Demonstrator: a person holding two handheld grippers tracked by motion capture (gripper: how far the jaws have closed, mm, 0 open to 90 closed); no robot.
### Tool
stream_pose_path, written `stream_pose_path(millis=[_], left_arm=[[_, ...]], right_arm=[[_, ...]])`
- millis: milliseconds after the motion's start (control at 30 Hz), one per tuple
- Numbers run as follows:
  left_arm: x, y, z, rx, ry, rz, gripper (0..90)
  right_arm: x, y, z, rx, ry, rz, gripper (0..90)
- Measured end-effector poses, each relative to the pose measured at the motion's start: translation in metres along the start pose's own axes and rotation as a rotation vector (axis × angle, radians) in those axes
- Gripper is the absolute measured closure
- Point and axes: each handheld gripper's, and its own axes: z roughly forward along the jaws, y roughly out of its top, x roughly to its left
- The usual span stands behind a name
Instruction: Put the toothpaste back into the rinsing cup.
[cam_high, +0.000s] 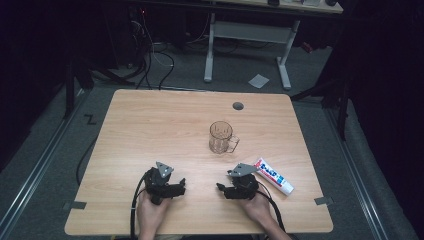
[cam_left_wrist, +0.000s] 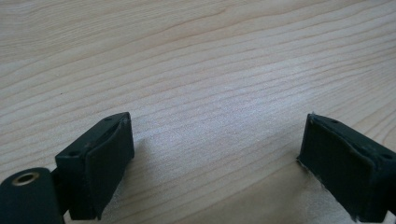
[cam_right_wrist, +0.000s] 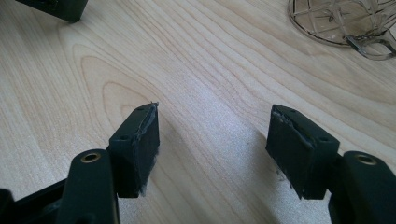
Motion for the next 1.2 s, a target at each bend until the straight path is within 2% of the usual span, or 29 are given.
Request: stream_pose_path(millis=[900, 1200], left_arm=[[-0.0001, 0.0001, 0.0, 0.001, 0.001, 0.0, 10.1], [0.0, 0.0001, 0.0, 0.0, 0.0, 0.001, 10.1]], right_arm=[[0.0027, 0.0008, 0.0011, 0.004, -0.006, 0.011, 30.5], [0.0042, 0.0038, -0.0004, 0.035, 0.001, 0.007, 32.1]])
